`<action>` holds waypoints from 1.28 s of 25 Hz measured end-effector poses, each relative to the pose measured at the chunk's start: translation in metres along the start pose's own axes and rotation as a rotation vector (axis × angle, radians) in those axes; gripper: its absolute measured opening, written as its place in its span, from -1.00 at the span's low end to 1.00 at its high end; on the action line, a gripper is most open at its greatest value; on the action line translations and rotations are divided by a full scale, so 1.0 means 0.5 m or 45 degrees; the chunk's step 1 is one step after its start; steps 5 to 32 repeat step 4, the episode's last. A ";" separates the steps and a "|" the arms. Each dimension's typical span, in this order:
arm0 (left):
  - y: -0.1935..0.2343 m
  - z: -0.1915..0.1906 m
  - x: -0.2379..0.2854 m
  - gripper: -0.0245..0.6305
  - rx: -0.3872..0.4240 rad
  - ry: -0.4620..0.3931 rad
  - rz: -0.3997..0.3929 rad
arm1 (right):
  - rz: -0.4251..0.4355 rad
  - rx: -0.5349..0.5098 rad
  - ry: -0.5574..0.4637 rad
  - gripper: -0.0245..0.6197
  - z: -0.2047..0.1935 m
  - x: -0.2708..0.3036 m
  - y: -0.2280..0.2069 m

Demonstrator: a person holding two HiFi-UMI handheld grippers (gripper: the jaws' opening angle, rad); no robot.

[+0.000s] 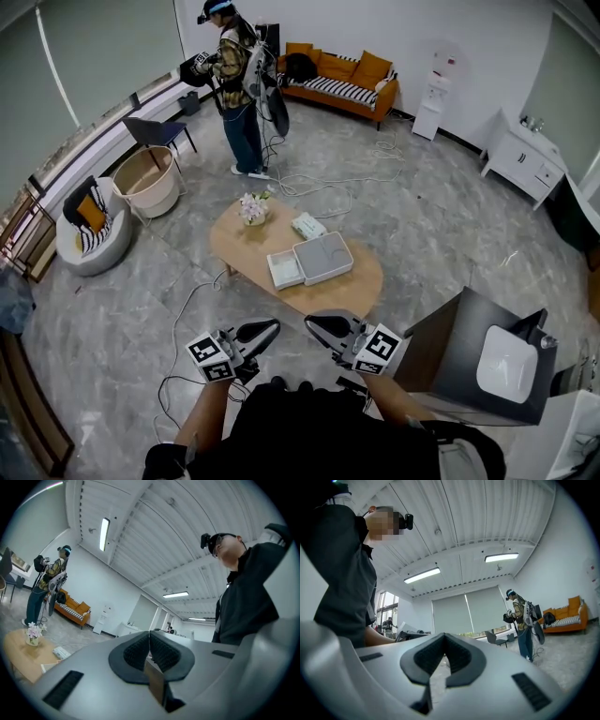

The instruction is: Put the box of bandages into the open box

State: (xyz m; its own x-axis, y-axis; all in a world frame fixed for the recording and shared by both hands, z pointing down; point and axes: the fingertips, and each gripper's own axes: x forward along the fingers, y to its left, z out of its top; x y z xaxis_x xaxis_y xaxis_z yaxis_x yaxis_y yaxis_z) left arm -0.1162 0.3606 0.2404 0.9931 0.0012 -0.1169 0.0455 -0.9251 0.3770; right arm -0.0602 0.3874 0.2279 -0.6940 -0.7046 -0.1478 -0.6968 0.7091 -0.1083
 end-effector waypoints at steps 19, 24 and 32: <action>0.019 0.006 0.003 -0.87 -0.030 -0.029 0.040 | -0.021 0.015 0.000 -0.89 0.004 -0.008 -0.016; 0.019 0.006 0.003 -0.87 -0.030 -0.029 0.040 | -0.021 0.015 0.000 -0.89 0.004 -0.008 -0.016; 0.019 0.006 0.003 -0.87 -0.030 -0.029 0.040 | -0.021 0.015 0.000 -0.89 0.004 -0.008 -0.016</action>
